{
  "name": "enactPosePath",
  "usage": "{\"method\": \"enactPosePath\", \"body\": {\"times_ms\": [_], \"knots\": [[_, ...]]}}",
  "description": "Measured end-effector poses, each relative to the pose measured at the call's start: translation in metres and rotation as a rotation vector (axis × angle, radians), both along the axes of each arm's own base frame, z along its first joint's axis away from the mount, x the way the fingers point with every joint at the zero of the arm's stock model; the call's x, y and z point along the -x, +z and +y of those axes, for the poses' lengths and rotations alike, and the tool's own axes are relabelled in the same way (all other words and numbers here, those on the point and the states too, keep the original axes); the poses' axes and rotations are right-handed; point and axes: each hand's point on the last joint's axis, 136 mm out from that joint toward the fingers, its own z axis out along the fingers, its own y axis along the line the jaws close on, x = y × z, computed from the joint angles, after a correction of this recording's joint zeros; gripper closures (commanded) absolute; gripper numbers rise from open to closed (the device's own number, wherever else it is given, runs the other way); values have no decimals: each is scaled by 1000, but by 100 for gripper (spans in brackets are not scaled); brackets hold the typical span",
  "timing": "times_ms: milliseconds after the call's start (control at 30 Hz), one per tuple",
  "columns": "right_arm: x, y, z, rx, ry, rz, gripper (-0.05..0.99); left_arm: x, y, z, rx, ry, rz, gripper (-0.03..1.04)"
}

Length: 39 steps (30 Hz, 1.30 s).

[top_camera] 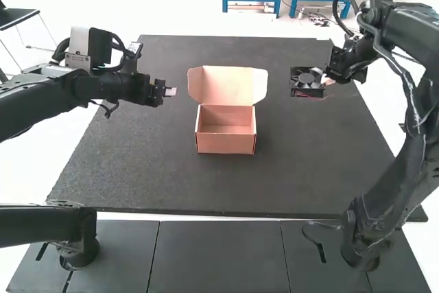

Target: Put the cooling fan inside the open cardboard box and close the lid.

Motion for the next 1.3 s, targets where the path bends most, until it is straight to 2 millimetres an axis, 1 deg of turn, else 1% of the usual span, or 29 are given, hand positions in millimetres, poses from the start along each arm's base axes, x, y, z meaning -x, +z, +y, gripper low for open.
{"method": "enactPosePath", "body": {"times_ms": [200, 267, 367, 433, 533, 667, 900, 1100, 1300], "knots": [[47, -5, 57, -54, 72, 32, 96, -5, -1, 4, 4, 38, -14, 5], [62, -4, 76, -80, 98, 33, 96, -6, -1, 6, 3, 48, -20, 5], [84, 0, 99, -115, 136, 38, 96, -7, -5, 8, -2, 64, -18, 5], [96, 2, 107, -133, 149, 44, 96, -7, -8, 9, -5, 68, -14, 5], [107, 5, 113, -147, 161, 45, 96, -6, -12, 11, -8, 76, -15, 5], [113, 6, 121, -168, 174, 26, 96, -4, -14, 12, -8, 81, -23, 5], [123, 1, 136, -196, 208, 39, 96, -1, -16, 13, -8, 83, -25, 5], [112, 9, 154, -257, 218, -29, 96, 1, -17, 15, -11, 88, -28, 5], [111, 12, 162, -297, 211, -36, 96, 2, -13, 16, -10, 92, -41, 5]]}}
